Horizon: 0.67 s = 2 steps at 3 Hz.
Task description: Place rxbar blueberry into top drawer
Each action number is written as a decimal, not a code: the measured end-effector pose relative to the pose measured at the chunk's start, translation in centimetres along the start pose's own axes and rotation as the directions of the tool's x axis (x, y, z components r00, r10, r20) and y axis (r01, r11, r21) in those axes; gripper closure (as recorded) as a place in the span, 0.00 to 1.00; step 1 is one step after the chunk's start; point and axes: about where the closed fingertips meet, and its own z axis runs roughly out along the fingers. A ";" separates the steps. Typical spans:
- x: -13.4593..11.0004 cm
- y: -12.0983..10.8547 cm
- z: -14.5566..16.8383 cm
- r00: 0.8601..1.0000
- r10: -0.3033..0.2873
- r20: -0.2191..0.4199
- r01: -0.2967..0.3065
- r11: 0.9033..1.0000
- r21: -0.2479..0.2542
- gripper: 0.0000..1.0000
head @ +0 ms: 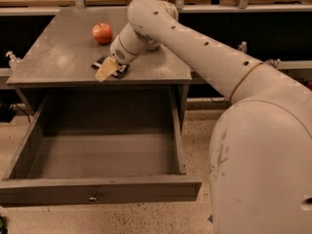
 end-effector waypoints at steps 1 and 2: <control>-0.2 0.0 -0.2 1.000 0.000 0.000 0.000 1.000 0.000 1.00; -0.3 0.2 -0.8 1.000 -0.009 0.008 0.009 1.000 -0.003 1.00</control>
Offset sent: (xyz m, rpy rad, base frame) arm -0.1706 -0.0395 0.1246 0.2264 -0.2396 0.3983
